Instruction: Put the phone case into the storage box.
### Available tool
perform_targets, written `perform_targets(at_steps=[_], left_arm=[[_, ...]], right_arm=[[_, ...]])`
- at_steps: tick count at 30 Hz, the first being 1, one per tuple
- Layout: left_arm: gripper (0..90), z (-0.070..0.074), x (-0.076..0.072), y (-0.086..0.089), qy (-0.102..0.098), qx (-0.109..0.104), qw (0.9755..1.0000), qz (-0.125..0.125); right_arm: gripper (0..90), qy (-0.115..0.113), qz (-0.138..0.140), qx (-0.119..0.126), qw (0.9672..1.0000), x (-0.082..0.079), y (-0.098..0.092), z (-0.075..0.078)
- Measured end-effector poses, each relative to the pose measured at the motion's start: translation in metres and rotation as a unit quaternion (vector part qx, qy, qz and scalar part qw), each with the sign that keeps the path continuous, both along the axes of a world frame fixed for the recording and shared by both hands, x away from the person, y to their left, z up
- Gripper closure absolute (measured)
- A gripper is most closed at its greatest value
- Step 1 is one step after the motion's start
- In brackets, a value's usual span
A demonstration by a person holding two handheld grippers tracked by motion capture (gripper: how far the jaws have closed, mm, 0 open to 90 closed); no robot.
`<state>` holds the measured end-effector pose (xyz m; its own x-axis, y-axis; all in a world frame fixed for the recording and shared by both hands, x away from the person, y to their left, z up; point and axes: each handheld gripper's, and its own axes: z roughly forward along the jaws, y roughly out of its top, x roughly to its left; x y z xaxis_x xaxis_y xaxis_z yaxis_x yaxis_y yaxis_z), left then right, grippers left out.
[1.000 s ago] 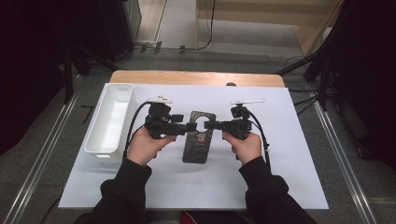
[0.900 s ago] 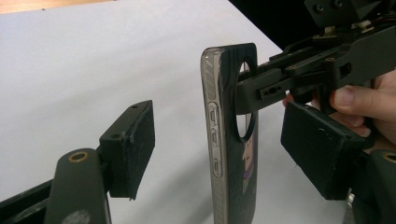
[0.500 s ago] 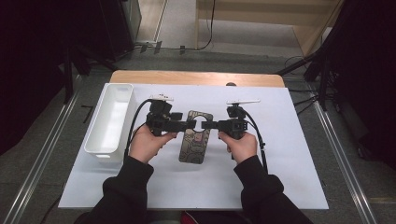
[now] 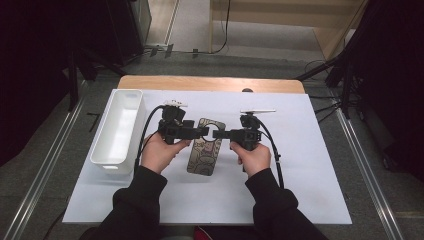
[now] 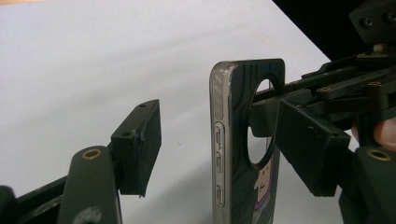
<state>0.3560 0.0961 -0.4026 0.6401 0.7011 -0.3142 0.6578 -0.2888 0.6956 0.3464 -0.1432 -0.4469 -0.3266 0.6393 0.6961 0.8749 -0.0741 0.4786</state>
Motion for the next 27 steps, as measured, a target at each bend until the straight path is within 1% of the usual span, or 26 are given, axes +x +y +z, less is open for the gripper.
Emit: perform_targets(at_steps=[2, 3, 7, 8, 11, 13, 15, 16, 18, 19, 21, 22, 23, 24, 27], left_arm=[[32.0, 0.0, -0.001, -0.001, -0.006, 0.004, 1.0, 0.005], [35.2, 0.0, -0.002, -0.002, -0.01, 0.009, 0.9999, 0.006], [35.7, 0.0, -0.003, -0.005, -0.017, 0.016, 0.9997, 0.012], [37.8, 0.0, -0.003, -0.006, -0.018, 0.018, 0.9996, 0.011], [37.9, 0.0, -0.003, -0.008, -0.023, 0.024, 0.9993, 0.017], [38.0, -0.001, -0.003, -0.011, -0.022, 0.028, 0.9992, 0.017], [38.0, -0.002, -0.004, -0.014, -0.026, 0.036, 0.9989, 0.014], [41.1, -0.002, -0.004, -0.015, -0.03, 0.039, 0.9987, 0.015], [41.8, -0.002, -0.005, -0.017, -0.034, 0.043, 0.9984, 0.014], [44.4, -0.002, -0.005, -0.018, -0.035, 0.046, 0.9982, 0.013], [46.5, -0.002, -0.005, -0.018, -0.039, 0.047, 0.998, 0.014], [49.7, -0.002, -0.006, -0.019, -0.041, 0.049, 0.9978, 0.014], [50.8, -0.002, -0.006, -0.019, -0.045, 0.054, 0.9974, 0.016], [53.1, -0.002, -0.006, -0.019, -0.045, 0.054, 0.9974, 0.017], [56.0, -0.002, -0.006, -0.019, -0.051, 0.057, 0.9968, 0.02]], right_arm=[[70.2, 0.003, -0.004, -0.003, 1.0, 0.0, 0.0, 0.0], [70.2, 0.002, -0.006, -0.004, 1.0, 0.0, -0.001, 0.0], [70.1, 0.003, -0.011, -0.006, 0.9999, 0.001, -0.001, 0.0], [70.2, 0.003, -0.013, -0.007, 0.9999, 0.001, -0.001, 0.0], [70.1, 0.005, -0.016, -0.007, 0.9998, 0.001, -0.001, 0.0], [70.1, 0.007, -0.017, -0.008, 0.9998, 0.001, -0.001, 0.0], [70.1, 0.006, -0.017, -0.008, 0.9998, 0.001, -0.001, 0.0], [70.1, 0.006, -0.016, -0.007, 0.9998, 0.002, -0.001, 0.0], [70.1, 0.006, -0.016, -0.008, 0.9998, 0.002, 0.0, 0.001], [70.1, 0.006, -0.016, -0.009, 0.9998, 0.002, 0.001, 0.001], [70.1, 0.006, -0.016, -0.01, 0.9998, 0.002, 0.001, 0.001], [70.1, 0.006, -0.016, -0.009, 0.9998, 0.002, 0.001, 0.002], [70.1, 0.004, -0.017, -0.009, 0.9998, 0.002, 0.001, 0.002], [70.1, 0.003, -0.017, -0.009, 0.9998, 0.002, 0.002, 0.002], [70.2, 0.003, -0.018, -0.012, 0.9998, 0.001, 0.002, 0.003]])
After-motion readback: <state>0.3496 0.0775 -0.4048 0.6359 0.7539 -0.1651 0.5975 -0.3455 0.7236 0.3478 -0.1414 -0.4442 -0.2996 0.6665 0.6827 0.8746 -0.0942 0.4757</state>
